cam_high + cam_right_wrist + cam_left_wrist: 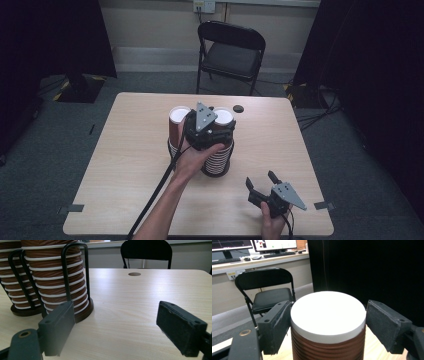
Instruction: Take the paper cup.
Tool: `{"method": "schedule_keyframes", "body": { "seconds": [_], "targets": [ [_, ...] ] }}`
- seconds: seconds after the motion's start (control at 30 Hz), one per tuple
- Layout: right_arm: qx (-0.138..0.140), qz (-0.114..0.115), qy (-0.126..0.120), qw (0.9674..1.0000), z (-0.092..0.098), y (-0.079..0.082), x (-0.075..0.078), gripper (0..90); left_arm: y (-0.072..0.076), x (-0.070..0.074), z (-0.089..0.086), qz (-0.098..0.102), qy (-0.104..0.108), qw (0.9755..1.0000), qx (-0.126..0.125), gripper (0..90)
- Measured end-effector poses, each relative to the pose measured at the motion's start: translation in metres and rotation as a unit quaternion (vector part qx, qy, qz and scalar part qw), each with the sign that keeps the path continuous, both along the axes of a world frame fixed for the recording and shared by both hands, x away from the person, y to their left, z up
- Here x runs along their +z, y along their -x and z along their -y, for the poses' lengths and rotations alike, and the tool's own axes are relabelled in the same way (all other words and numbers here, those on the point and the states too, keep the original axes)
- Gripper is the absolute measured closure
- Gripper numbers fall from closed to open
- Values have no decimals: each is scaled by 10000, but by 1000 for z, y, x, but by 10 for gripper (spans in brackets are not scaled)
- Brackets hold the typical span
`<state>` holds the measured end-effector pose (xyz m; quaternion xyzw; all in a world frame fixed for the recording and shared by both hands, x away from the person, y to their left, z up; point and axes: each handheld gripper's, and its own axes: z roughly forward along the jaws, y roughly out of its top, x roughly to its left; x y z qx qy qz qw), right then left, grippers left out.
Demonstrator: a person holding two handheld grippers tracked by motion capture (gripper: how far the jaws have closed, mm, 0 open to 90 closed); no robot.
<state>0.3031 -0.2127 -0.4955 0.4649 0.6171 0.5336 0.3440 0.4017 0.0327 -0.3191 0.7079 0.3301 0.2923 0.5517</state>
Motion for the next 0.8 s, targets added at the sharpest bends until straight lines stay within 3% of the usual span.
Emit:
{"method": "schedule_keyframes", "body": {
  "seconds": [0.23, 0.8],
  "targets": [
    [8, 13, 7, 10000, 0, 0, 0, 147, -9, -3, 5, -126, -213, 9997, 24, 215],
    [4, 14, 8, 10000, 0, 0, 0, 147, -13, -5, 2, -273, -97, 9995, -123, 232]
  ]
}}
